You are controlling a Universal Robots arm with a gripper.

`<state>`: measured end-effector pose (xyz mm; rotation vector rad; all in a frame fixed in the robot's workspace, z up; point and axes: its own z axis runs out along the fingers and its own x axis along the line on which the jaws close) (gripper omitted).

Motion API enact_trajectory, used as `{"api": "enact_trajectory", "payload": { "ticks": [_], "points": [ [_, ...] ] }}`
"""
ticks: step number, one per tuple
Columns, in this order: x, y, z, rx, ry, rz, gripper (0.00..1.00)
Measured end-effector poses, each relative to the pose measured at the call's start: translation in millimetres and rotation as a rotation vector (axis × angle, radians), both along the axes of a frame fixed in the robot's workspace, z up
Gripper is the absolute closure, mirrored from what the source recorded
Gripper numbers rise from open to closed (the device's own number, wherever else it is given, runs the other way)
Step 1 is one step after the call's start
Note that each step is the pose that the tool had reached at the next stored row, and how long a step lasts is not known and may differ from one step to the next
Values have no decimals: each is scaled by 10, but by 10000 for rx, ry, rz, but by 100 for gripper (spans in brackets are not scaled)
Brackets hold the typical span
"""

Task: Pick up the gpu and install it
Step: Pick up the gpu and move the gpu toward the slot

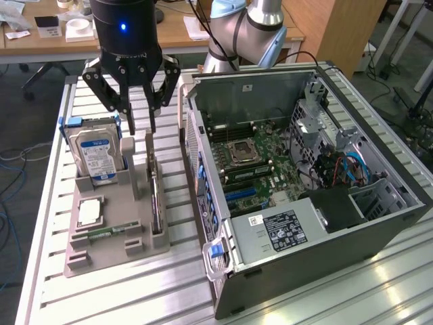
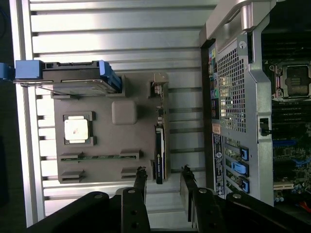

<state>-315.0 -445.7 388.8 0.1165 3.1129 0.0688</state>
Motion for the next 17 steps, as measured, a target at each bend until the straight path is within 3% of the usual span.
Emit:
{"api": "enact_trajectory", "payload": {
  "ticks": [11, 17],
  "points": [
    [0, 0, -2, 0, 0, 0, 58],
    [-1, 0, -86, 0, -2, 0, 58]
  ]
}}
